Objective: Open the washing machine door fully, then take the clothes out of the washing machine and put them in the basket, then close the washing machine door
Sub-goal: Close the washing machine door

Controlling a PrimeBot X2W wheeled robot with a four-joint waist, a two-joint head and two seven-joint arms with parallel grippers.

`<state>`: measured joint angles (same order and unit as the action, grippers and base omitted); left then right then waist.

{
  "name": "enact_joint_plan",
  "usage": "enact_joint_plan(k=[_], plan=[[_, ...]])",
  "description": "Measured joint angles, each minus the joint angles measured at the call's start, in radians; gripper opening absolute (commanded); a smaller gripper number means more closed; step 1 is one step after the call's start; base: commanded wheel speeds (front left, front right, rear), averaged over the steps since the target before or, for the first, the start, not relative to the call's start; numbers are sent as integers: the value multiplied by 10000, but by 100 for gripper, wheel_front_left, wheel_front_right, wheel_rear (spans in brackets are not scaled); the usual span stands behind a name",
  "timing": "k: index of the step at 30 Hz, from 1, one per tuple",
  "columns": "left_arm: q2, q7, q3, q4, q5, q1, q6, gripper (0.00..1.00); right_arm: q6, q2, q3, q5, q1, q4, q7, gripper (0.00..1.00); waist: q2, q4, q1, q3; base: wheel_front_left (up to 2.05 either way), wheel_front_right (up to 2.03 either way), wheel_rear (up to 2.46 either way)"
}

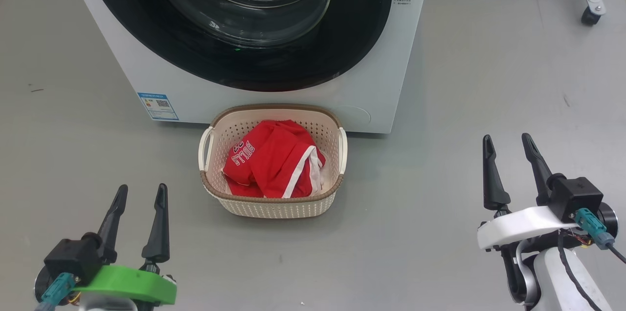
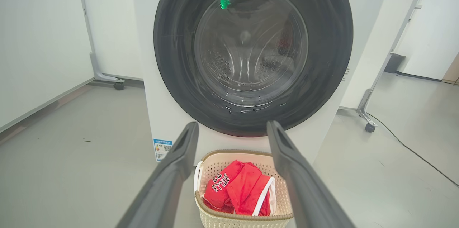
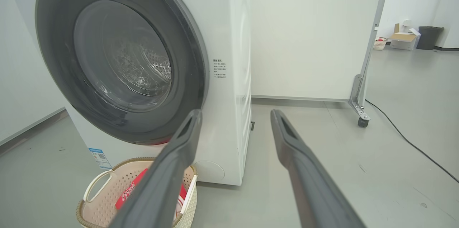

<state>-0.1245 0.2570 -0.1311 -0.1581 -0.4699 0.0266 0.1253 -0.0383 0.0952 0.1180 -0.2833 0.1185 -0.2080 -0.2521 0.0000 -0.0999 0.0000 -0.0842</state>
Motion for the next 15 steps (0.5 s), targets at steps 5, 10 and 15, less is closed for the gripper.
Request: enact_joint_plan(k=[5, 10, 15], plan=[[-136, 0, -8, -2, -29, -6, 0, 100, 0, -27, -52, 31, -47, 73, 0, 100, 0, -12, 0, -64, 0, 0, 0], [-144, 0, 0, 38, -38, -6, 0, 100, 2, -35, -71, 35, -47, 96, 0, 100, 0, -33, 0, -97, 0, 0, 0], [-159, 0, -6, 54, -48, -5, 0, 100, 2, -46, -71, 46, -47, 119, 0, 100, 0, -57, 0, -113, 0, 0, 0]])
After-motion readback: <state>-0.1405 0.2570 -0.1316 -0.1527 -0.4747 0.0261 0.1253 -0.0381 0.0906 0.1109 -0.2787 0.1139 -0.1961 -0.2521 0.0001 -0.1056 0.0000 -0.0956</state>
